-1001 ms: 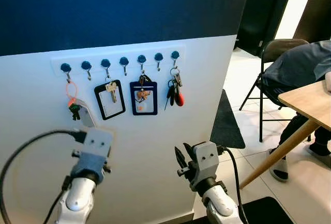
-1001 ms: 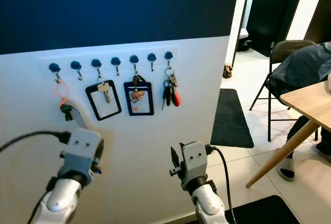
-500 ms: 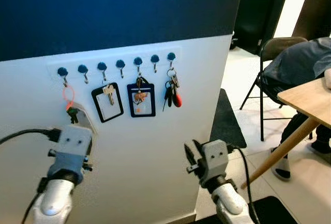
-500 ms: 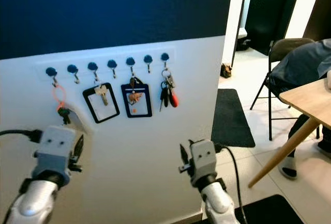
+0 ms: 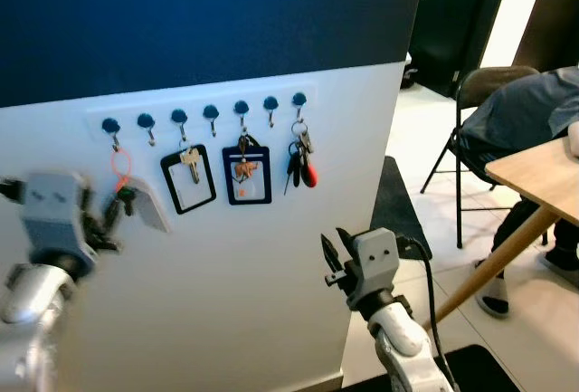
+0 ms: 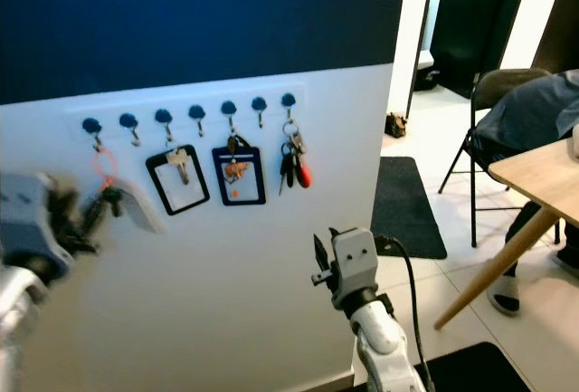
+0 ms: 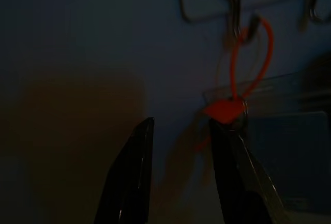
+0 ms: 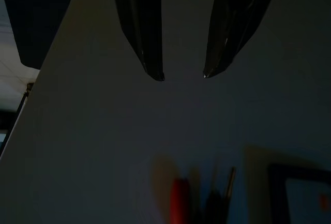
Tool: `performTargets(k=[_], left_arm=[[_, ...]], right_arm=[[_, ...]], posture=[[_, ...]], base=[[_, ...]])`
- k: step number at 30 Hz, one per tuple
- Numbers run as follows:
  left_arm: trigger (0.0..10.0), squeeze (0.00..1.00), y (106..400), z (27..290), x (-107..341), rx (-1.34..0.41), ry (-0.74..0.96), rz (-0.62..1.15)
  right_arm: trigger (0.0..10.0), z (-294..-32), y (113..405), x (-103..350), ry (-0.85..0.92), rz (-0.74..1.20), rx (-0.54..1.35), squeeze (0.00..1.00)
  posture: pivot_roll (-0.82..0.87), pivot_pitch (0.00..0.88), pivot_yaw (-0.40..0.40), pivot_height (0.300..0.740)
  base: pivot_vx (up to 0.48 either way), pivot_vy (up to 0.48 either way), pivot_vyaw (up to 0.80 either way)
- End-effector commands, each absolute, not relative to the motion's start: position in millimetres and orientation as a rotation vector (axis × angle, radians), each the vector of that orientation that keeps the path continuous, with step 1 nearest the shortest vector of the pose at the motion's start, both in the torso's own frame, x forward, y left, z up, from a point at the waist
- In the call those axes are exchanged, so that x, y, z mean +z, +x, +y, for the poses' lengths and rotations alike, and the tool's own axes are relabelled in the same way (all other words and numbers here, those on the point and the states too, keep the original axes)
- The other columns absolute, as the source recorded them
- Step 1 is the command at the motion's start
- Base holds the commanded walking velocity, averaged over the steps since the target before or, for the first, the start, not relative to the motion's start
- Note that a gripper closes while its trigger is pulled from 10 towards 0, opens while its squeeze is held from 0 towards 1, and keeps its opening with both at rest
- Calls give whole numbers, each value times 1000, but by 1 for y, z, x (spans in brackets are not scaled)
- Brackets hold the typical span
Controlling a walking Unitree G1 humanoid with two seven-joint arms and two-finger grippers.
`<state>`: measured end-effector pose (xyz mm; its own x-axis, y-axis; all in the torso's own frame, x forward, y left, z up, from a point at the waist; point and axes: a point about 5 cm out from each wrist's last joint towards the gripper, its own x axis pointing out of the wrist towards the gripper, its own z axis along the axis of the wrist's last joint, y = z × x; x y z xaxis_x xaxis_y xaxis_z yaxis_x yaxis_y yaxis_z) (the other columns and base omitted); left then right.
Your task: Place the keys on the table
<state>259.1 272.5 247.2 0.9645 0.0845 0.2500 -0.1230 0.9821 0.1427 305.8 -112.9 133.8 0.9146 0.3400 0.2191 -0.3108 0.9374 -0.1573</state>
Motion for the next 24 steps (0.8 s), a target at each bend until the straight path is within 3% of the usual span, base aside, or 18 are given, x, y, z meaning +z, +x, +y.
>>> performTargets(k=[1, 6, 17, 24], left_arm=[[10000, 0, 256, 287, 250, 108, 175, -221], [10000, 0, 254, 295, 253, 110, 184, -219], [10000, 0, 245, 289, 257, -86, 78, -204], [10000, 0, 251, 288, 271, -102, 33, -257]], right_arm=[[10000, -113, 304, 130, -119, -239, 340, 0], [10000, -115, 303, 129, -122, -236, 337, 0], [10000, -114, 303, 129, -123, -235, 343, 0], [10000, -112, 304, 129, -119, -235, 348, 0]], posture=[[152, 46, 67, 740], [148, 46, 69, 740], [154, 54, 64, 740], [159, 63, 62, 740]], base=[[0, 0, 0], [0, 0, 0], [0, 0, 0], [0, 0, 0]])
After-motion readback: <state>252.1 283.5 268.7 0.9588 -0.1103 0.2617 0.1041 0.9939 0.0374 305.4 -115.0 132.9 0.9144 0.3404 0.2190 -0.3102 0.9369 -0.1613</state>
